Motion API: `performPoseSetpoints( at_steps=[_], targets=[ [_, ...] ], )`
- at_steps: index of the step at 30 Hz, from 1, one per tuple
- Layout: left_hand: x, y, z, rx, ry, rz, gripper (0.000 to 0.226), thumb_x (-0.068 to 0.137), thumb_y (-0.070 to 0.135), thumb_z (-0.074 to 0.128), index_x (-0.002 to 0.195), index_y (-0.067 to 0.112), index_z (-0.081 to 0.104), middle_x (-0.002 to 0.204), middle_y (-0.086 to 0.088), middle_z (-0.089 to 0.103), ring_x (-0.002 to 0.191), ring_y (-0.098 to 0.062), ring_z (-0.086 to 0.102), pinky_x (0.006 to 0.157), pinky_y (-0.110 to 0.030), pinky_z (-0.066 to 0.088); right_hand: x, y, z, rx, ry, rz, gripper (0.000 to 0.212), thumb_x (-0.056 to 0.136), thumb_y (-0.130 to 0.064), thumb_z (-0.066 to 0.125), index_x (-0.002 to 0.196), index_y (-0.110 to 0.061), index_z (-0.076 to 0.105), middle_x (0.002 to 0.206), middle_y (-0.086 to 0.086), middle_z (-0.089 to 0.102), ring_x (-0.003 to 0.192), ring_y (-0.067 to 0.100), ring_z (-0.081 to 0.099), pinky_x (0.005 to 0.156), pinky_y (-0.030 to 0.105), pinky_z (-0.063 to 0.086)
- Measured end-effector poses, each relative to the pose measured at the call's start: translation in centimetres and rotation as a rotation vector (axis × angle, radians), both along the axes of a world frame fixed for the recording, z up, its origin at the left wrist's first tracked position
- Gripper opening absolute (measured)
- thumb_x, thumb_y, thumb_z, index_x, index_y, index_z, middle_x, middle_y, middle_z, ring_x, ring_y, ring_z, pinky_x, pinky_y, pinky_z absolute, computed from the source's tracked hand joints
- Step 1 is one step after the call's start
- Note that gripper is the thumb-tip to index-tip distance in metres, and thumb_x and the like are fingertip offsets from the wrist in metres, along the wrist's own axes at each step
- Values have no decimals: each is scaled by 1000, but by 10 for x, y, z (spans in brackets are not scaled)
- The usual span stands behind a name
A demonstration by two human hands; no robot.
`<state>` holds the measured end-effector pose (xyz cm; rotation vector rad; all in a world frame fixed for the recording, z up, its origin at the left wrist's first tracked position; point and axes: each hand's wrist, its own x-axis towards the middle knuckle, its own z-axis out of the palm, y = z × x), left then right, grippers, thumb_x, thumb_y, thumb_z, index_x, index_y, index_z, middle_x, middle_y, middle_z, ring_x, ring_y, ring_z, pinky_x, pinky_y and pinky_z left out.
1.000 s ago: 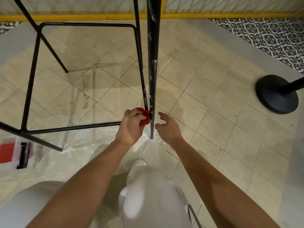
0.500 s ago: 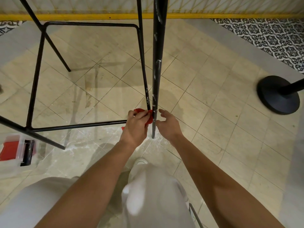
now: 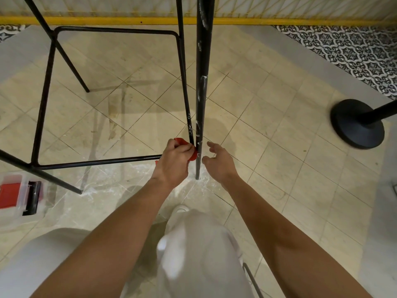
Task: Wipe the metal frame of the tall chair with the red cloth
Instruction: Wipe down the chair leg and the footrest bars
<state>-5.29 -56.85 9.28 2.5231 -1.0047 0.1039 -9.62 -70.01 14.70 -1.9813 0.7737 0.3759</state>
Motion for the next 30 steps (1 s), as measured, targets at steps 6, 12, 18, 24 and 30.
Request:
performPoseSetpoints(
  at_steps=[6, 12, 18, 24, 30],
  targets=[
    [-1, 11, 3, -12, 39, -36, 37, 58, -6, 81, 91, 12, 75, 96, 3, 73, 82, -25, 54, 80, -21, 37, 4, 6, 0, 11, -13, 9, 54, 91, -14, 53, 142, -20, 36, 142, 3, 41, 124, 20, 46, 97, 26, 39],
    [5, -2, 9, 19, 69, 14, 40, 63, -8, 74, 103, -1, 68, 97, -13, 72, 90, -34, 66, 85, -28, 33, -1, 2, -3, -4, 4, 2, 55, 91, -11, 52, 142, -19, 36, 142, 3, 42, 126, 19, 44, 89, 20, 36],
    [9, 6, 1, 22, 225, 14, 39, 79, -1, 61, 118, 7, 62, 113, -7, 68, 105, -29, 57, 97, -28, 36, 4, 5, -6, 15, -20, -10, 55, 90, -11, 53, 142, -20, 36, 142, 3, 42, 119, 20, 51, 91, 22, 45],
    [32, 2, 14, -82, 352, 244, 45, 93, 9, 46, 138, 13, 43, 131, -4, 53, 120, -22, 37, 102, -30, 32, 3, -1, -9, 52, -31, -38, 62, 87, 5, 47, 142, -20, 36, 145, 1, 39, 120, 18, 48, 70, 12, 42],
    [38, -14, 4, 97, 360, 26, 38, 96, 18, 46, 133, 20, 49, 137, 3, 50, 122, -22, 41, 105, -32, 35, 7, 1, -13, 119, -64, -78, 66, 83, 1, 54, 142, -22, 36, 146, 0, 38, 126, 17, 45, 84, 22, 43]
  ],
)
